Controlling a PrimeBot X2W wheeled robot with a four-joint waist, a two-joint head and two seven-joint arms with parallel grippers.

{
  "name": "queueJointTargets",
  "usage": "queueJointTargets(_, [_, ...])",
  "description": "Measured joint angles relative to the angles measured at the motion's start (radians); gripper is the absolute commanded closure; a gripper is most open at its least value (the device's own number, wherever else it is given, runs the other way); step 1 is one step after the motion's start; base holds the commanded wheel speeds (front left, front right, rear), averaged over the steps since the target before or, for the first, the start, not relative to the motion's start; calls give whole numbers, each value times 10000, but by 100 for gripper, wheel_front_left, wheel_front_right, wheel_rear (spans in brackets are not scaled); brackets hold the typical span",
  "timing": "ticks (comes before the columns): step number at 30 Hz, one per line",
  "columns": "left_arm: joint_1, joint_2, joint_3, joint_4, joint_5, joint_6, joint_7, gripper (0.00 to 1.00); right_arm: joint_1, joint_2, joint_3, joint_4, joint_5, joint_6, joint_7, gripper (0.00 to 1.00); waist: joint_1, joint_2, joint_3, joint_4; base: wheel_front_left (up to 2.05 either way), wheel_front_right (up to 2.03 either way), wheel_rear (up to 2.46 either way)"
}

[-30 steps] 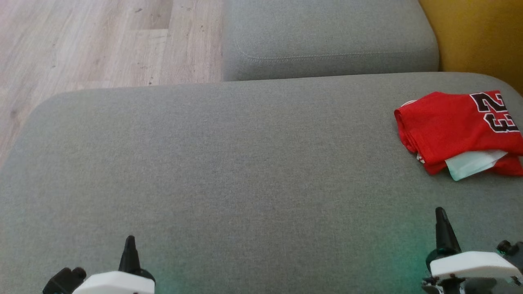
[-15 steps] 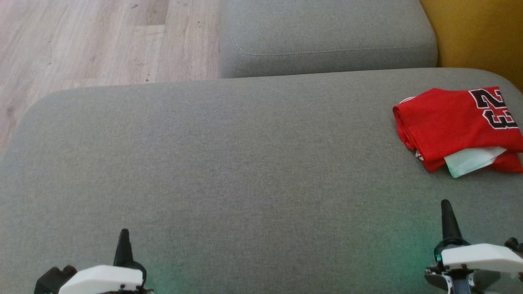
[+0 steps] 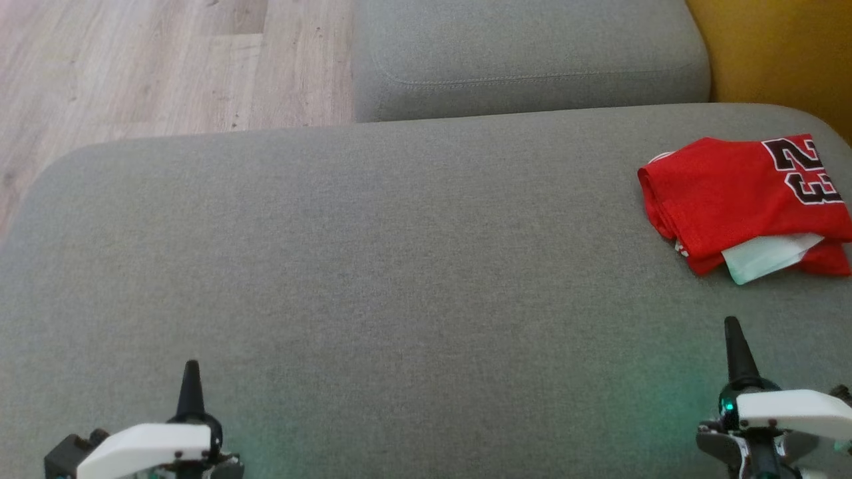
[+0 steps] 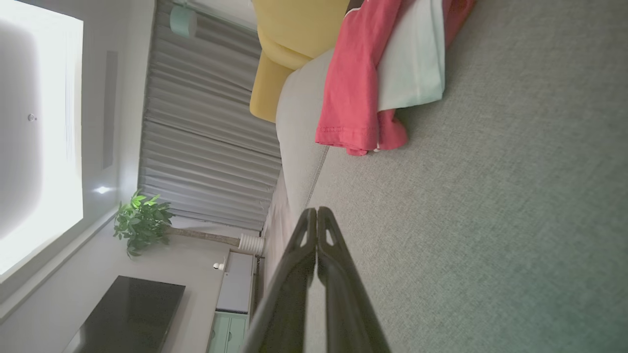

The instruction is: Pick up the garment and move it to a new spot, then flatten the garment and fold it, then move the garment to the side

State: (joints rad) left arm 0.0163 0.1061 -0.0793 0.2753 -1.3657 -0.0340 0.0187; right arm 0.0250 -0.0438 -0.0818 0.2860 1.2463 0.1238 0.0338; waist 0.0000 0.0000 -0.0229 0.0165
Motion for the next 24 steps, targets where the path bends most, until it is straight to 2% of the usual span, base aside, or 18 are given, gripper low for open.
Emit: queueJointTargets(24, [-537, -437, 1160, 4, -1816, -662, 644, 100, -622, 0, -332, -35, 2723, 0, 485, 100, 0, 0, 202, -128, 0, 0, 0])
